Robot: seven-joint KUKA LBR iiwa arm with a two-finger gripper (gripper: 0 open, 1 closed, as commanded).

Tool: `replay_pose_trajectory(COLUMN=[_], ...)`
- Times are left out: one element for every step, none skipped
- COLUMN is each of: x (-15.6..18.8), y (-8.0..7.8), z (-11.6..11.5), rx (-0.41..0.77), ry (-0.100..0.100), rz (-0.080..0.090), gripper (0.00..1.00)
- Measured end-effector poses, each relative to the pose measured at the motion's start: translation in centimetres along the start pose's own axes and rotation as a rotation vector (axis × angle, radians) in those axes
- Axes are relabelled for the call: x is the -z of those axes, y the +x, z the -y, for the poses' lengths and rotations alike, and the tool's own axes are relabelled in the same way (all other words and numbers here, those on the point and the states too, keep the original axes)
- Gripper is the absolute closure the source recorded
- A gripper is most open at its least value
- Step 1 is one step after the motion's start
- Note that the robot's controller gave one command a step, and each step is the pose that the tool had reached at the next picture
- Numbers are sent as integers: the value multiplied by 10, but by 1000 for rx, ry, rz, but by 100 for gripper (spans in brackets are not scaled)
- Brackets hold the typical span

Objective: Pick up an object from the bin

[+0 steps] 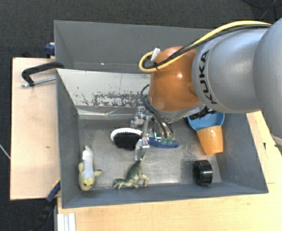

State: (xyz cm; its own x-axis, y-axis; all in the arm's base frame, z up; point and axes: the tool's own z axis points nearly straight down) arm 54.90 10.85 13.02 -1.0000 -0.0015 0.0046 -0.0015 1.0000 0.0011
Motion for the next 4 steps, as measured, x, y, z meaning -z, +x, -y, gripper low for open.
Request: replay_pose_trajectory(x=[-58, -55, -56, -55], y=[-4, -6, -4, -6], z=[8, 8, 8, 8], rx=[-97, -97, -96, -98], ry=[-3, -5, -4, -5], rz=[15, 23, 15, 23], gripper=[0, 100, 0, 100])
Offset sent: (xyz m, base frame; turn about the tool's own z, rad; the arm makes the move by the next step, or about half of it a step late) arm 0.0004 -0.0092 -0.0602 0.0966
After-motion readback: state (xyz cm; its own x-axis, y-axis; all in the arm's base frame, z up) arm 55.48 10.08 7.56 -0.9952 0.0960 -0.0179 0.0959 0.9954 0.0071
